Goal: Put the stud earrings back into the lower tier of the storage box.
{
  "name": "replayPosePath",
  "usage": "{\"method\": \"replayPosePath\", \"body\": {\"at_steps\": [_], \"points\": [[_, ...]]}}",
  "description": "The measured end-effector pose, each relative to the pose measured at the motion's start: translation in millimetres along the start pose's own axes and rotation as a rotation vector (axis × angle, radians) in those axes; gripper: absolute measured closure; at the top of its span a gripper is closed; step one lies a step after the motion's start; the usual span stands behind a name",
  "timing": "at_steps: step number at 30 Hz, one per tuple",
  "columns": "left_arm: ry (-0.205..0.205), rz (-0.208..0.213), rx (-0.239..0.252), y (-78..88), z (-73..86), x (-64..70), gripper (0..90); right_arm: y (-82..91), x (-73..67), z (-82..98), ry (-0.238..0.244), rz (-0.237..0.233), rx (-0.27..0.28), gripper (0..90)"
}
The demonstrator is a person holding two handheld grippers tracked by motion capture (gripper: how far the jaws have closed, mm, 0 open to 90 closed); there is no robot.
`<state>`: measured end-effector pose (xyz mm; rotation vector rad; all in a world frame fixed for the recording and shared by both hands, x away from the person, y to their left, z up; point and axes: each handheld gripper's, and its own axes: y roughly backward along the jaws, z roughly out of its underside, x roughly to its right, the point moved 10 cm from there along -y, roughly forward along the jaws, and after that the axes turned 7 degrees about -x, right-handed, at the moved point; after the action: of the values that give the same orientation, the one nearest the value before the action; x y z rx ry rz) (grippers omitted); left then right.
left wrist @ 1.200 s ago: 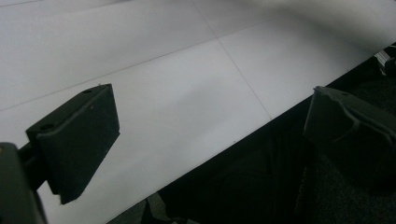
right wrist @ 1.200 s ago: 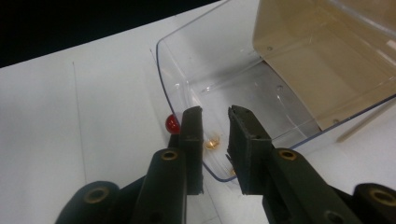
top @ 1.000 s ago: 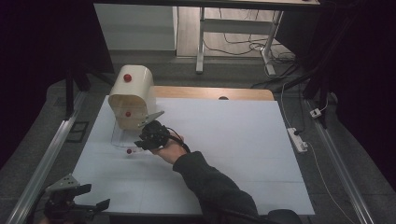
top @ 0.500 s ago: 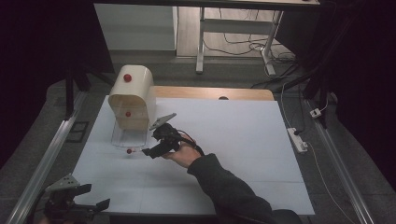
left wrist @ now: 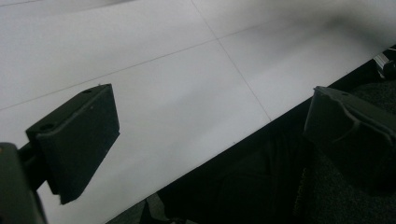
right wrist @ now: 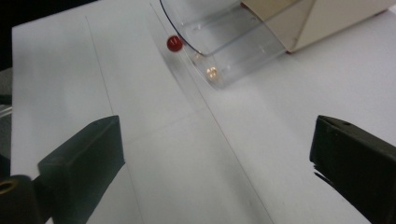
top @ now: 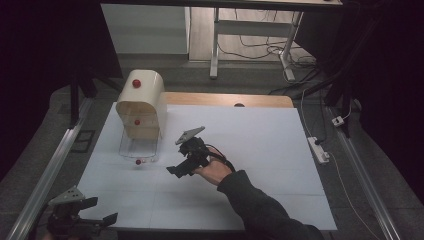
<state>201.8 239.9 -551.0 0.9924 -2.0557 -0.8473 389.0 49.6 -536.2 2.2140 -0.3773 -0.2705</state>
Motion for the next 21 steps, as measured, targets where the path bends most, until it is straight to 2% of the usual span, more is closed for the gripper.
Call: {"method": "replayPosePath", "body": {"at_steps": [4, 10, 13, 18, 21], "points": [[0.001, 0.002, 0.003, 0.4, -0.1, 0.2, 2.7, 8.0, 2.3, 7.6, -0.019, -0.007, 0.004, 1.4], [0.0, 0.004, 0.008, 1.2, -0.2, 0.3, 2.2, 17.1, 2.1, 24.1, 0.015, -0.011, -0.025, 0.2], [-0.004, 0.004, 0.01, 1.4, -0.1, 0.7, 2.2, 21.2, 2.3, 30.4, 0.026, -0.014, -0.021, 0.2], [-0.008, 0.005, 0.011, 1.5, -0.1, 1.0, 2.2, 32.4, 1.4, 41.4, -0.013, -0.026, -0.001, 0.2], [-0.008, 0.005, 0.013, 1.6, -0.1, 1.2, 2.2, 40.9, 1.4, 50.7, -0.021, -0.017, 0.011, 0.2]]}}
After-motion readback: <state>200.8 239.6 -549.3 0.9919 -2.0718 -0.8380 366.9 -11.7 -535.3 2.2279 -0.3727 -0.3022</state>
